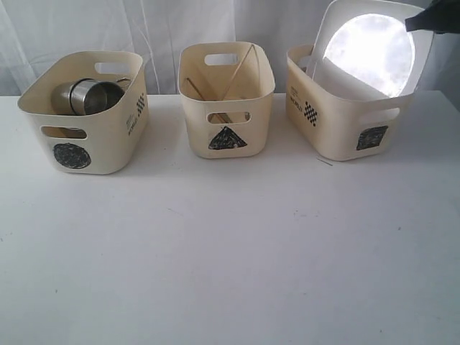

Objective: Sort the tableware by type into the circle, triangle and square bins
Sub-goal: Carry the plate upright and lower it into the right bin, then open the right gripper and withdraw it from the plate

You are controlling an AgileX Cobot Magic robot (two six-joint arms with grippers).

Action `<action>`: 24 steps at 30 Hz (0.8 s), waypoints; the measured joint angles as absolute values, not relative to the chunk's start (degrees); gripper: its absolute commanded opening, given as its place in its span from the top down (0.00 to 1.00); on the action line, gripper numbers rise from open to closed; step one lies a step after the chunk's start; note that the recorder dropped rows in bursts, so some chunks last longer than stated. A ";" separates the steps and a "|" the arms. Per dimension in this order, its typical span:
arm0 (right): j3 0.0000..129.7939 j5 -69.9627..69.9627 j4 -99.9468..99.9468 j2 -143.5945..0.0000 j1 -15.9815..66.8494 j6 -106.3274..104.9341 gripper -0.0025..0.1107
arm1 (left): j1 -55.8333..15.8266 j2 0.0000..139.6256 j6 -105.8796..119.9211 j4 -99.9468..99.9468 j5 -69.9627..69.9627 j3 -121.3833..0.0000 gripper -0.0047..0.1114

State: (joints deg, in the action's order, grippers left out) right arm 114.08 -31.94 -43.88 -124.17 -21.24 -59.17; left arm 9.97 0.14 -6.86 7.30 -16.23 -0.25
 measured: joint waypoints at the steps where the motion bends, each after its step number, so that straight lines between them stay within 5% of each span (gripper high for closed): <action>1: 114.08 -32.43 -43.67 -124.17 -21.11 -58.44 0.94 | 9.97 0.14 -6.86 7.30 -16.23 -0.25 0.96; 11: 114.12 -41.22 -43.14 -124.12 -21.11 -54.39 0.62 | 9.97 0.14 -6.86 7.30 -16.23 -0.25 0.96; 21: 114.12 -40.23 -43.14 -117.31 -21.11 -53.07 0.63 | 9.97 0.14 -6.86 7.30 -16.23 -0.25 0.96; 24: 114.12 -40.24 -43.14 -112.47 -21.11 -42.79 0.77 | 9.97 0.14 -6.86 7.30 -16.23 -0.25 0.96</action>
State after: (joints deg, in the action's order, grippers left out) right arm 114.12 -40.24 -43.14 -112.47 -21.11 -42.79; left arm 9.97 0.14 -6.86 7.30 -16.23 -0.25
